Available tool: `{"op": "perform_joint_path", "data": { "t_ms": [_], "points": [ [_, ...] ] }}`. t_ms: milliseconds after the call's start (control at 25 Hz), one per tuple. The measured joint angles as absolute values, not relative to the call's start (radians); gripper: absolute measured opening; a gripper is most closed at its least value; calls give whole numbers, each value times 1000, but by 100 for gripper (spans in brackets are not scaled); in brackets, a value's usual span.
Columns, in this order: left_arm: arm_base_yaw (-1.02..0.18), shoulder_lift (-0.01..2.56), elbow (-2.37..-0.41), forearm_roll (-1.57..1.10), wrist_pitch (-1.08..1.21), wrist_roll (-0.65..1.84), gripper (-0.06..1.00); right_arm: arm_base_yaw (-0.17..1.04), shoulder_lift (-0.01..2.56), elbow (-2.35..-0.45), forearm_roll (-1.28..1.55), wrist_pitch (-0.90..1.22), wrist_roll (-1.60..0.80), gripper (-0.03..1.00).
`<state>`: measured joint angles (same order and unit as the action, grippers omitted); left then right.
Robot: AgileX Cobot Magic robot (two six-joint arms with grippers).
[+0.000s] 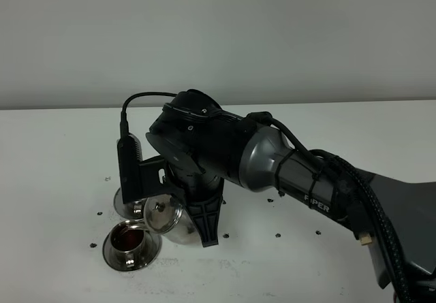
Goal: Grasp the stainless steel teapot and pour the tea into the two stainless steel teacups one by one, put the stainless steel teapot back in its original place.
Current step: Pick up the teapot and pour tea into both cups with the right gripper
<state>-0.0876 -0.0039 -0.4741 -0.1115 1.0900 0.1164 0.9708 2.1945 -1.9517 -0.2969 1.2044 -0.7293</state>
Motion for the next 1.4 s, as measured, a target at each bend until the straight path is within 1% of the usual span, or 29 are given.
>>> {"op": "perform_joint_path", "data": {
  "t_ms": [440, 840, 1400],
  "points": [
    [-88, -4, -474, -112, 1090, 116, 66, 945, 2184, -1951, -232, 1212, -715, 7],
    [-88, -4, -474, -112, 1090, 116, 66, 908, 2092, -1778, -164, 1069, -683, 7],
    [-88, -4, -474, -112, 1090, 115, 66, 899, 2033, -1646, -73, 942, -678, 6]
  ]
}}
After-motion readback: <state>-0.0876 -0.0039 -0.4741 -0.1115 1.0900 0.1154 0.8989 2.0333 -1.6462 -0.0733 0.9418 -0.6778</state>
